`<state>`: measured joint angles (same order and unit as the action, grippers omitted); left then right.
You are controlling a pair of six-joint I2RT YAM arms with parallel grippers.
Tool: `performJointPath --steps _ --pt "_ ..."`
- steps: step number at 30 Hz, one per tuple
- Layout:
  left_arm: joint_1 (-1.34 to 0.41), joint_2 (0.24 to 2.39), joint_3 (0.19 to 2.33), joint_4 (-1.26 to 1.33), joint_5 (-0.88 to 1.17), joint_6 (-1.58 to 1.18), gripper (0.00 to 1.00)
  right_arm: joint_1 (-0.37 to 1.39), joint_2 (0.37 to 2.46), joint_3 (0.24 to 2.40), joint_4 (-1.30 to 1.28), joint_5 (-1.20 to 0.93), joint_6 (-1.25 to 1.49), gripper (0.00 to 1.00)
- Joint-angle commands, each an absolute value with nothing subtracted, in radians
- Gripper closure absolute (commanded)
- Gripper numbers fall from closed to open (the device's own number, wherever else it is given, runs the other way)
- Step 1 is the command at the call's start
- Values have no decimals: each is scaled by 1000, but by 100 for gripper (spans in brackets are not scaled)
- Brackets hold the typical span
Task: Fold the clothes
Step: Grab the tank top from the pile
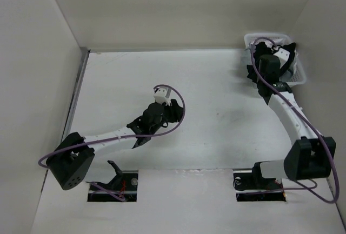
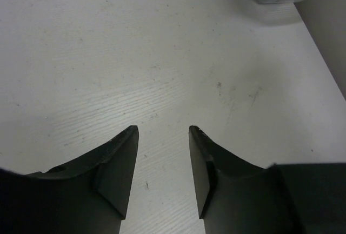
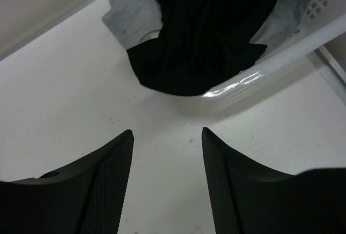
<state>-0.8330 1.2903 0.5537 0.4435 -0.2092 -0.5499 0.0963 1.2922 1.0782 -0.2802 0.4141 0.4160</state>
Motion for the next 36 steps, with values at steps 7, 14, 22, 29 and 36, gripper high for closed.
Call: performJointPath --steps 7,14,22,29,36 --pt "-814 1298 537 557 -193 -574 48 50 1635 1342 -215 384 305 37" --pt "-801 1322 531 583 -169 -589 46 39 1778 1451 -230 399 285 44" --pt "-786 1316 522 597 -158 -598 46 44 1816 1483 -267 429 296 91" --pt "-777 1302 514 597 -158 -601 47 38 1573 1381 -164 488 373 100" --pt "-760 1290 506 597 -158 -620 47 106 1145 1357 -65 482 387 100"
